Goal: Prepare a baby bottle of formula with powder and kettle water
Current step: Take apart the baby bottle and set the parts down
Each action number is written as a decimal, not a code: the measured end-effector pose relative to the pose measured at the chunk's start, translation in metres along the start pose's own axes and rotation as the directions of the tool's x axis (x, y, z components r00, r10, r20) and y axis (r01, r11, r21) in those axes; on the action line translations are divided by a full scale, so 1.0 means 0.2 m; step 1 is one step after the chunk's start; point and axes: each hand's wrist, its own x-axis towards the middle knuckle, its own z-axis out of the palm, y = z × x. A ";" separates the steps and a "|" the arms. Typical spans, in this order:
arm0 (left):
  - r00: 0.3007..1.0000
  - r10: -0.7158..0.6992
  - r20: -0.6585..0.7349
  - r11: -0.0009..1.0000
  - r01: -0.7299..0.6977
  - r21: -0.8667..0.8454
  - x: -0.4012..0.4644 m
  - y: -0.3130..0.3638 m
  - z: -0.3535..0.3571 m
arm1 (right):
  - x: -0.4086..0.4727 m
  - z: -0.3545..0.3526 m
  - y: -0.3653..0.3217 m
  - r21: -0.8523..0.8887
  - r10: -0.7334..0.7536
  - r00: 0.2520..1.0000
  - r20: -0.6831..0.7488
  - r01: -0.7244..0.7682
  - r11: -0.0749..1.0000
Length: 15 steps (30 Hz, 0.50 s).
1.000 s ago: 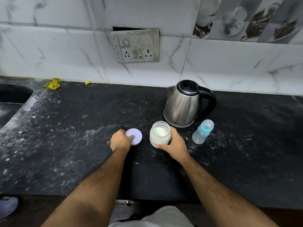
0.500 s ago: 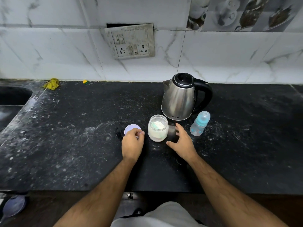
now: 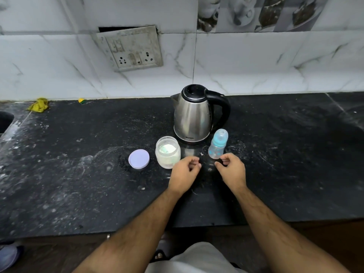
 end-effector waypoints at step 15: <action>0.987 -0.036 0.157 0.991 0.056 -0.124 0.41 0.22 0.11 | 0.34 -0.10 -0.03 0.121 -0.040 0.955 0.294 0.004 0.993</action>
